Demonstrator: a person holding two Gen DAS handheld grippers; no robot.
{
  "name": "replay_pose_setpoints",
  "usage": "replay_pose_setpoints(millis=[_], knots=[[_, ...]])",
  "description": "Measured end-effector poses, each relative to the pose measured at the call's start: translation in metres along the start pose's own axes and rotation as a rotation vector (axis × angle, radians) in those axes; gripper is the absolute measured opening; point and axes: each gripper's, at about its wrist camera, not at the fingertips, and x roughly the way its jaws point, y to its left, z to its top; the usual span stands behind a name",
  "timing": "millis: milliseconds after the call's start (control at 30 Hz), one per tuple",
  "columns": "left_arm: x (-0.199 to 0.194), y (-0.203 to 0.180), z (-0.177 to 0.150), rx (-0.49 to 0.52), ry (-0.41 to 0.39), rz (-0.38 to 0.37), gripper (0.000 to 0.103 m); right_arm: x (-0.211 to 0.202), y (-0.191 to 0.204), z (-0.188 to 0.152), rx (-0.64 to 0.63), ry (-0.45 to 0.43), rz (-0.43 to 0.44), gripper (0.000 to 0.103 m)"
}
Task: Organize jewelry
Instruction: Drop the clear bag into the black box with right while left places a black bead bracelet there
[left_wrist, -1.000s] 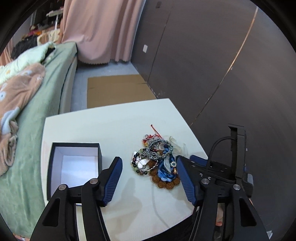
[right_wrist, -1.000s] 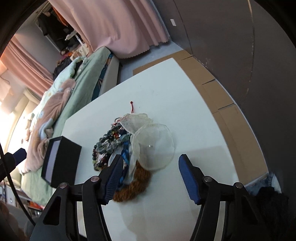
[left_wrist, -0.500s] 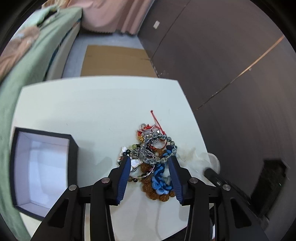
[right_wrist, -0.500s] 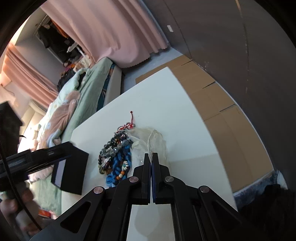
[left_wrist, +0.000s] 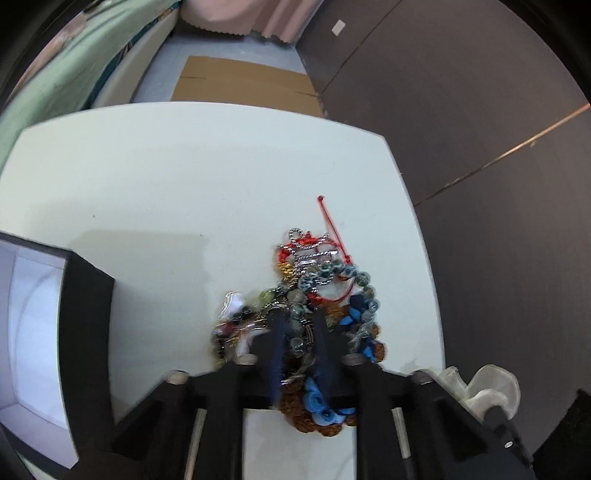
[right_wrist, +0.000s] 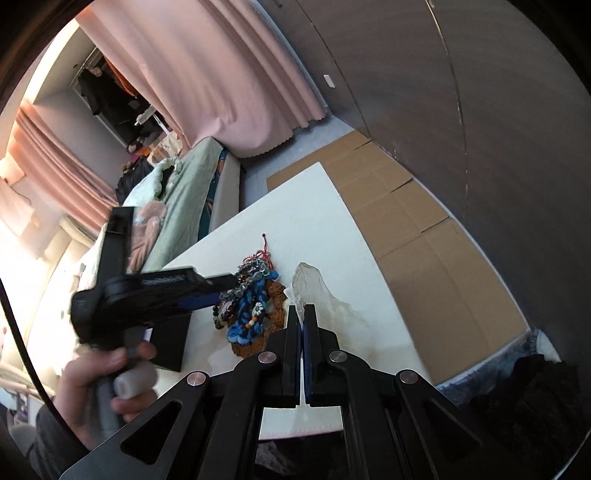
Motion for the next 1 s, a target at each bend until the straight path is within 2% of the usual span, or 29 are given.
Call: replay_pose_setpoints(millis=[100,333,467,700,800,1000], knots=[[-0.019,0.003,-0.004,-0.003,-0.054,-0.017,0.01,-0.006,0.004,-0.001,-0.004,-0.007,-0.01,0.002],[-0.08,0.005,-0.02,0.031,-0.145,-0.125,0.008,-0.017,0.025,-0.008,-0.048,-0.019,-0.017,0.002],[-0.116,0.011,-0.025,0.04,-0.196,-0.161,0.008,-0.019,0.045,-0.009,-0.074,-0.033,-0.005,0.002],[-0.173,0.033,-0.035,0.041,-0.279,-0.174,0.008,-0.016,0.09,-0.009,-0.113,-0.043,0.038,0.002],[-0.197,0.045,-0.042,0.031,-0.31,-0.174,0.001,-0.013,0.115,-0.01,-0.139,-0.043,0.063,0.002],[-0.242,0.071,-0.052,0.018,-0.379,-0.156,0.001,-0.006,0.168,-0.01,-0.205,-0.031,0.137,0.002]])
